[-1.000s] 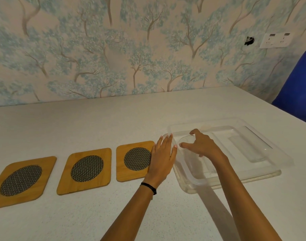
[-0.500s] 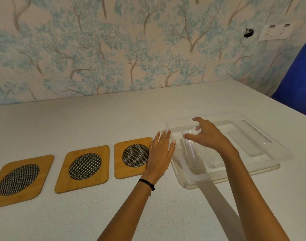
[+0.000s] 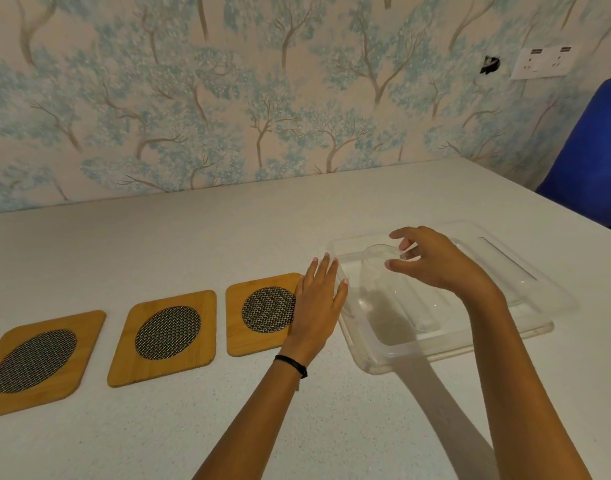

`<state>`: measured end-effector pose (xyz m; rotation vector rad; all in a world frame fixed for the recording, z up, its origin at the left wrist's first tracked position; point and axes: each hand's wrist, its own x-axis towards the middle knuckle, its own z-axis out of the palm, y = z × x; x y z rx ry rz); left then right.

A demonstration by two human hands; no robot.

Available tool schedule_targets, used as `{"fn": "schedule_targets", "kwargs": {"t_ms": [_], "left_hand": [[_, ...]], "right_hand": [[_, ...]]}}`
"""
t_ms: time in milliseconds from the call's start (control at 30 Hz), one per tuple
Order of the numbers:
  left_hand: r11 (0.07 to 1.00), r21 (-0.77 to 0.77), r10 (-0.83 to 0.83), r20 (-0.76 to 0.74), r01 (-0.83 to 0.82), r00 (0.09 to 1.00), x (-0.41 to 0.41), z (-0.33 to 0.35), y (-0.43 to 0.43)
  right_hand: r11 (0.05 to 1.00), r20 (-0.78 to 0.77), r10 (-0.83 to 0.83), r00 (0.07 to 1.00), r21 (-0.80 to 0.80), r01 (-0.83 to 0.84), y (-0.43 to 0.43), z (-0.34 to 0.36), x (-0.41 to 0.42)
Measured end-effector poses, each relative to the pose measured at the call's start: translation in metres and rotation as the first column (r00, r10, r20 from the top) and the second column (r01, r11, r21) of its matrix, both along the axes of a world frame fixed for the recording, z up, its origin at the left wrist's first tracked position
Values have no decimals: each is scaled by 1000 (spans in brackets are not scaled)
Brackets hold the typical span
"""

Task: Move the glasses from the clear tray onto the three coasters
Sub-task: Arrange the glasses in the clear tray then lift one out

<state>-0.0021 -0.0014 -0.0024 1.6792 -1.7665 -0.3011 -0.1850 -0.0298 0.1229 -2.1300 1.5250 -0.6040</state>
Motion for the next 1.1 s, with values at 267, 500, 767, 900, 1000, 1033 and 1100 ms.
{"fn": "schedule_targets", "kwargs": {"t_ms": [267,500,767,900,1000,1033,1100], "left_hand": [[999,29,-33,-67,35,997,-3,6,7],[998,0,-70,-142,70,987,-2,7,8],[998,-21,-57,-96,55,994,-1,3,5],[998,-25,-54,-102,52,993,-2,2,5],[998,-26,-55,-109,53,993,-2,1,4],[998,-29,-56,-109,54,992,-2,0,4],[998,-32,-63,-114,60,991,-2,-1,4]], "right_hand": [[996,15,-77,997,49,77,-7,3,-31],[957,-278,-78,957,248,150,-6,-18,-48],[920,-360,-49,932,347,183,-2,-46,-38],[908,-311,-73,948,371,192,-1,-56,-36],[913,-315,-74,946,360,191,-1,-61,-37],[915,-312,-76,947,356,190,-1,-62,-38],[917,-280,-89,956,351,188,-2,-66,-41]]}}
